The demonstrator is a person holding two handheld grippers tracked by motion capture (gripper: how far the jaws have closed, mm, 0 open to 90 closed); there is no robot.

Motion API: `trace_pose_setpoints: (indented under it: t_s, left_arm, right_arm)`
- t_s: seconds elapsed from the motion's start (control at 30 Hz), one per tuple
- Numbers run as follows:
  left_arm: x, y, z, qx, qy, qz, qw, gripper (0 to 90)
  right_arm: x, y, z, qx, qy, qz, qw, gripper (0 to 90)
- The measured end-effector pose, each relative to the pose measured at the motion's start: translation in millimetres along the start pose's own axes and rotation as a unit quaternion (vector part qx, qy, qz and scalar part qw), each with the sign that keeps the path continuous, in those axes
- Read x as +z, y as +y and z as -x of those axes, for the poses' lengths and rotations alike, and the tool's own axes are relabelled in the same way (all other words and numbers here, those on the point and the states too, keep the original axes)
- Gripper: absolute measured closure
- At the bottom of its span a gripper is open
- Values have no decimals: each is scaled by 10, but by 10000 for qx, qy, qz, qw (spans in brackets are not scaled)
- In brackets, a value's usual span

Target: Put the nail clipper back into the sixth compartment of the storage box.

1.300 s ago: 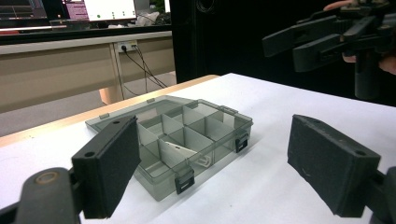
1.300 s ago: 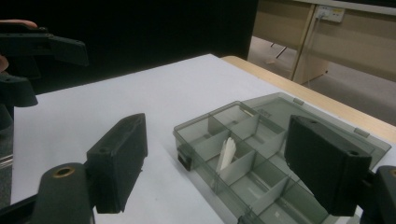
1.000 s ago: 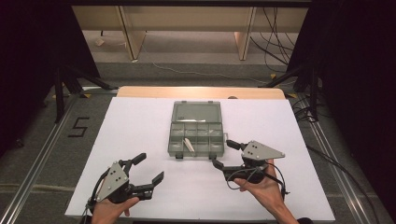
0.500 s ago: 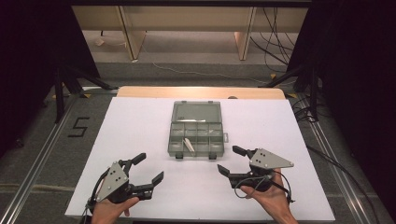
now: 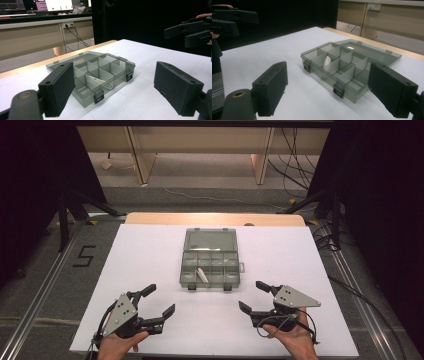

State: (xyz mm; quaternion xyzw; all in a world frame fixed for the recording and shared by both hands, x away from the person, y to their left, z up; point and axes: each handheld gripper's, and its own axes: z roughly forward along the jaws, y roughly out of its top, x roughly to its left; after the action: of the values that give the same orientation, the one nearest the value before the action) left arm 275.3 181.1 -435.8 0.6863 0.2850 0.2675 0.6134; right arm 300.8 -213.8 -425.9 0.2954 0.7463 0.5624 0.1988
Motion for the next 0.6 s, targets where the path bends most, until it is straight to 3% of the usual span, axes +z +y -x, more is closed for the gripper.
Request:
trace_pose_setpoints:
  t_s: [0.43, 0.6]
  left_arm:
    - [3, 0, -3, 3, 7, 6, 10000, 164]
    - [3, 1, -2, 16, 3, 6, 10000, 164]
  right_arm:
    - [-63, -85, -26, 101, 52, 27, 9999, 171]
    - [-72, -84, -19, 28, -51, 55, 10000, 170]
